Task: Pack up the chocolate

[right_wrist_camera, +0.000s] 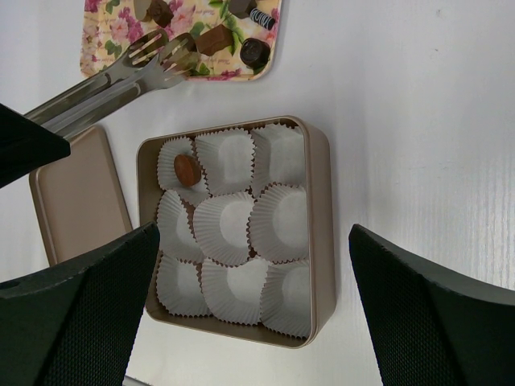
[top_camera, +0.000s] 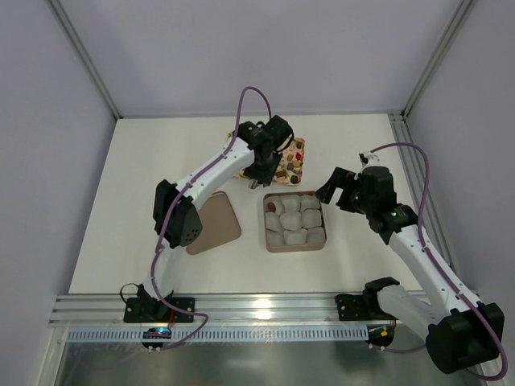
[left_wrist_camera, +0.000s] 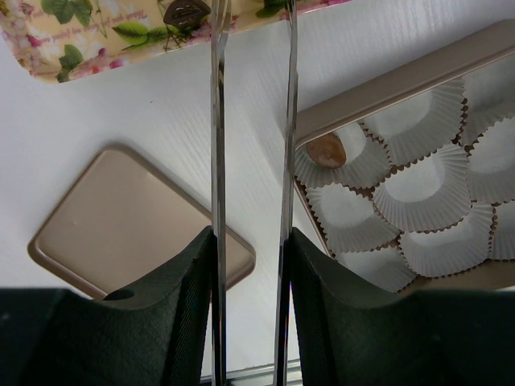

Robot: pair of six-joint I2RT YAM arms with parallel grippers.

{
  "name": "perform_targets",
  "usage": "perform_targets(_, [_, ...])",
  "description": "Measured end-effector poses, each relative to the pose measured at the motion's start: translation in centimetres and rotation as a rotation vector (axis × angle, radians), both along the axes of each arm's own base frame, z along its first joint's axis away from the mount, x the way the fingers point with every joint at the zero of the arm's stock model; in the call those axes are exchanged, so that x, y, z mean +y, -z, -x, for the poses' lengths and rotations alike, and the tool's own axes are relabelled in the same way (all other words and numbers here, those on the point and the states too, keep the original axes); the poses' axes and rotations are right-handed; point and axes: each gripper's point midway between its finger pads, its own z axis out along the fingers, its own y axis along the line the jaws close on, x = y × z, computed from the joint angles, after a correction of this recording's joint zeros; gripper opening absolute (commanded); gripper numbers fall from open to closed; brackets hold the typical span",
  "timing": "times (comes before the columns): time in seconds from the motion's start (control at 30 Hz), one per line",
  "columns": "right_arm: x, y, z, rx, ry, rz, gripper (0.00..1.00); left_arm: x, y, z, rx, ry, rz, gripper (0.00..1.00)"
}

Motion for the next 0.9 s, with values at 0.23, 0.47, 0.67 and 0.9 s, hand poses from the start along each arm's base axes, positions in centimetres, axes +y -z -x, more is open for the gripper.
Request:
perform_targets(0.23, [0.1,0.3,0.0,0.011,-0.002,0.001,0.99,0.1,0.1,0.0,0.001,0.008,-0.005,0.36])
perform_targets(0.47, [0.1,0.3,0.0,0.013,-0.003,0.001,0.99,0.1,1.1,-0.1,0.017,0.006,-0.020,0.33])
perform_targets(0.67, [0.1,0.4,0.0,0.013,-0.003,0.002,0.99,0.3,1.9,-0.4,0.031,0.002,-0.034,0.29])
perform_targets(0.9, [0.1,0.4,0.0,0.013,-0.003,0.002,0.99,0.3,0.1,-1.9,-0.014,-0.020,0.005,0.27])
